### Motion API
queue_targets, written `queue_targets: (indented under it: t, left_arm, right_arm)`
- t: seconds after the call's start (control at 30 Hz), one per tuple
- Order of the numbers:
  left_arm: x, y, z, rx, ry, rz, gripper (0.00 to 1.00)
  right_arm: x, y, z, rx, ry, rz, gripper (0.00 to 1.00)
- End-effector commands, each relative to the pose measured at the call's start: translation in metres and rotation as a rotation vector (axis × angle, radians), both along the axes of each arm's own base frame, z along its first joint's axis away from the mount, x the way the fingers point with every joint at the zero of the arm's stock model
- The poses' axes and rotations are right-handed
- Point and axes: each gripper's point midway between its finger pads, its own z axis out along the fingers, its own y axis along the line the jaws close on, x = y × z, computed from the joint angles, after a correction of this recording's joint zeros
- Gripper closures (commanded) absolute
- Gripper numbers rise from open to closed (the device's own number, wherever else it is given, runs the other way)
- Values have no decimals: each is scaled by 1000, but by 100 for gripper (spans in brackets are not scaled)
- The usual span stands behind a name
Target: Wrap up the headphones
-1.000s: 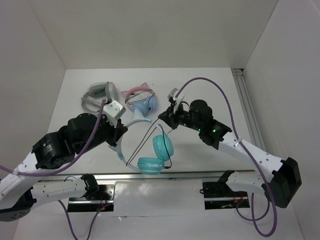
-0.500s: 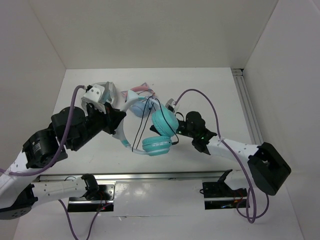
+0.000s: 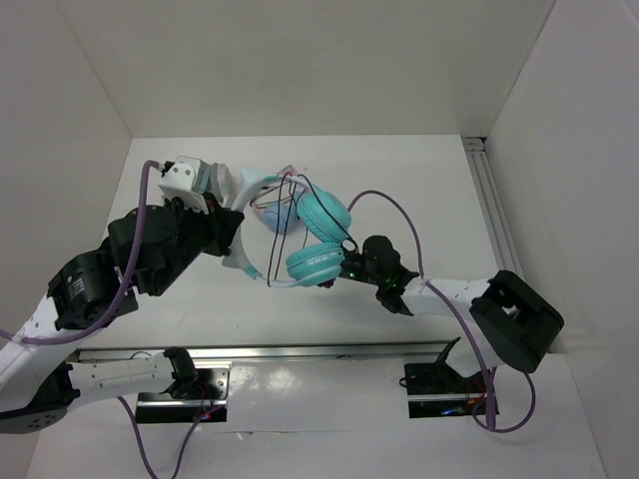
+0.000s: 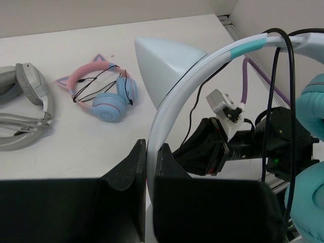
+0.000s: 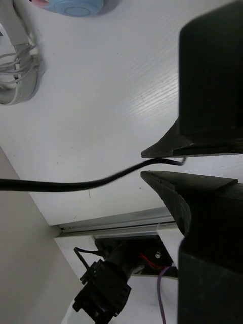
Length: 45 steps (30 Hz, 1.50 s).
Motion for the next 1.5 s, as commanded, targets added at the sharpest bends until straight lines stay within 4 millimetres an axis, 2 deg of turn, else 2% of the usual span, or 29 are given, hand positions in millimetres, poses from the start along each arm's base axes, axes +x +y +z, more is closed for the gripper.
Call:
queue_targets:
  t: [0.0,0.13,0.2,0.23,0.27,0.37,0.4,0.43,0.47,0.6,0.67,0.7,0.8,0.9,0.97,1.1,1.17,1.37,1.43,1.47]
  left_arm:
    - [2,9,47,-193,-69,67,100]
    - [2,9,47,-193,-69,67,100]
    - [2,8,47,-201,-65,68,100]
    - [2,8,47,-201,-65,68,100]
    - [1,7,47,-202,-63,59,100]
    - [0,5,47,-203,-61,47,100]
    - [1,4,43,-195,-56,47,100]
    - [-1,2,43,-196,-54,35,100]
    - [-1,2,43,-196,-54,35,100]
    - [-6,4,47,-223,-57,15,100]
    - [-6,4,47,-223,-57,15,100]
    - [-7,6,45,-222,-56,15,100]
    - [-8,7,43,-219,-54,15,100]
    - [-8,7,42,-219,-54,15,100]
    - [-8,7,40,-210,-49,15,100]
    - [-8,7,40,-210,-49,15,100]
    - [-11,8,42,-227,-48,7,100]
    - [-12,7,42,-227,-46,-2,100]
    - [-12,7,42,-227,-46,-2,100]
    - [-12,7,42,-227,-46,-2,100]
  right_arm:
    - [-2,0,8,58,-43,-11,77]
    - [-3,2,-1,48,-33,-11,75]
    - [-6,7,-13,26,-13,-10,75]
    - [-5,9,-8,34,-21,-10,75]
    - [-7,12,-13,24,-12,-12,75]
    - [8,17,-9,22,-25,-68,75]
    - [9,19,-15,8,-26,-83,75]
    - [18,18,-17,3,-24,-130,75]
    - [23,19,-12,12,-31,-146,75]
    - [35,28,-23,-14,-27,-162,75]
    - [38,35,-19,0,-36,-152,75]
    - [40,37,-23,-2,-34,-152,75]
    - [49,41,-8,39,-54,-162,71]
    - [56,40,-7,36,-53,-198,67]
    - [58,38,-7,32,-61,-212,64]
    - [60,39,5,47,-82,-234,59]
    - [57,41,3,36,-85,-244,56]
    - [56,43,-5,12,-82,-244,59]
    - [53,46,-16,-7,-70,-234,65]
    - [53,47,-16,-8,-70,-234,71]
